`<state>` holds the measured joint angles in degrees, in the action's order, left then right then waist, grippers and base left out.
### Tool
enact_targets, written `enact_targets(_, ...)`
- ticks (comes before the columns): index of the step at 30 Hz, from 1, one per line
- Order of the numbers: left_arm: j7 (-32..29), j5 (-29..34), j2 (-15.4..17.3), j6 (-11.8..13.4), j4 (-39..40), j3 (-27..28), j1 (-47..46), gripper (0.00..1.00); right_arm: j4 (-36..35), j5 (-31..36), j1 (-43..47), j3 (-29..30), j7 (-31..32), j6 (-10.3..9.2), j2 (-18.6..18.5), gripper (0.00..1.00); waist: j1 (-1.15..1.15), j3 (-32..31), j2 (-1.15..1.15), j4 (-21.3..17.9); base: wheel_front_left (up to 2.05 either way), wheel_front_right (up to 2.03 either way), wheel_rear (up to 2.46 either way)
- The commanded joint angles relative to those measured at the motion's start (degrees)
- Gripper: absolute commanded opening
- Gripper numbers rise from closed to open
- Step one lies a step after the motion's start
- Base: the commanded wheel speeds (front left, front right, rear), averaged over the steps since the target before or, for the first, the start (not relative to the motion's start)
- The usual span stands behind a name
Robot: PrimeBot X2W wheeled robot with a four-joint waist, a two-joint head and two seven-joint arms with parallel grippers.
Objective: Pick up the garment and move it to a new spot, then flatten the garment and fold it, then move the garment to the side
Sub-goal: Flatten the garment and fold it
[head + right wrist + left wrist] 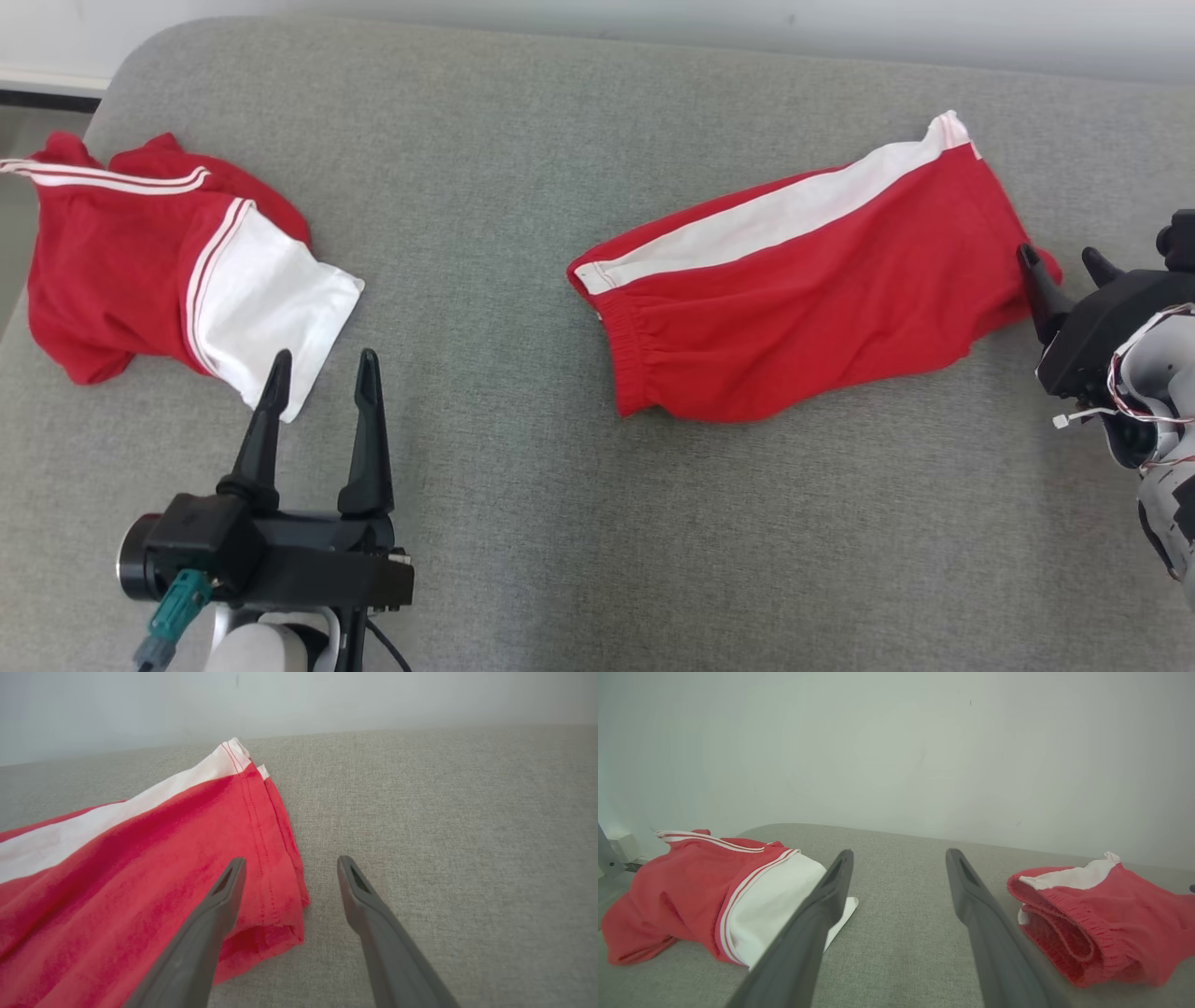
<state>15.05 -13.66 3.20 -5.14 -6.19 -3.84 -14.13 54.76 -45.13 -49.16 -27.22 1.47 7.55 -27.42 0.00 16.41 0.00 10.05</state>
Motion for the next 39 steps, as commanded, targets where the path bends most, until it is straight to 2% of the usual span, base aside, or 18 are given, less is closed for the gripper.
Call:
enact_targets(1, 0.18, 0.60, -0.25, -0.20, 0.29, 0.28, 1.33, 1.00, 1.26, -0.09, -0.48, -0.03, -0.43, -0.14, 0.46, 1.00, 0.00, 0.77, 0.00, 0.97, 0.00, 0.00, 0.00)
enact_targets(11, 0.18, -1.53, -0.34, 0.57, 0.69, -0.22, 1.74, 1.00, 8.22, -0.82, -0.56, -0.74, 0.04, -0.14, 3.21, 1.00, 0.00, 1.48, 0.00, 1.97, 0.00, 0.00, 0.00)
enact_targets(12, 0.18, -1.60, -0.35, 0.54, 0.58, -0.31, 1.72, 1.00, 8.76, -0.93, -0.45, -0.73, -0.05, -0.14, 3.36, 0.59, 0.00, 1.46, 0.00, 1.93, 0.00, 0.00, 0.00)
enact_targets(13, 0.18, -1.66, -0.35, 0.55, 0.42, -0.46, 1.71, 1.00, 9.20, -1.30, -0.26, -0.68, -0.17, -0.14, 3.55, 0.29, 0.00, 1.43, 0.00, 1.93, 0.00, 0.00, 0.00)
enact_targets(14, 0.18, -1.66, -0.35, 0.55, 0.42, -0.46, 1.71, 1.00, 9.20, -1.30, -0.26, -0.68, -0.17, -0.14, 3.55, 0.29, 0.00, 1.43, 0.00, 1.93, 0.00, 0.00, 0.00)
enact_targets(15, 0.18, -1.70, -0.35, 0.54, 0.25, -0.52, 1.73, 1.00, 9.48, -1.68, -0.02, -0.52, -0.43, -0.14, 3.77, 0.02, 0.00, 1.38, 0.00, 1.89, 0.00, 0.00, 0.00)
enact_targets(24, 0.18, -0.40, -0.34, 0.16, -1.31, 0.37, 3.90, 1.00, 5.83, -5.69, 4.11, -0.61, -4.99, -0.14, 3.98, 0.00, 0.00, -2.15, 0.00, -0.35, 0.00, 0.00, 0.00)
enact_targets(31, 0.18, 0.76, -0.34, -0.74, -1.46, 2.44, 7.27, 1.00, -0.34, -10.83, 12.24, -0.54, -7.60, -0.14, 0.80, 0.00, 0.00, -6.05, 0.00, -3.70, 0.00, 0.00, 0.00)
enact_targets(39, 0.18, 0.62, -0.33, -1.22, -0.68, 3.52, 9.97, 1.00, -5.43, -14.11, 20.24, 0.48, -9.12, -0.14, -4.68, 0.00, 0.00, -8.03, 0.00, -6.37, 0.00, 0.00, 0.00)
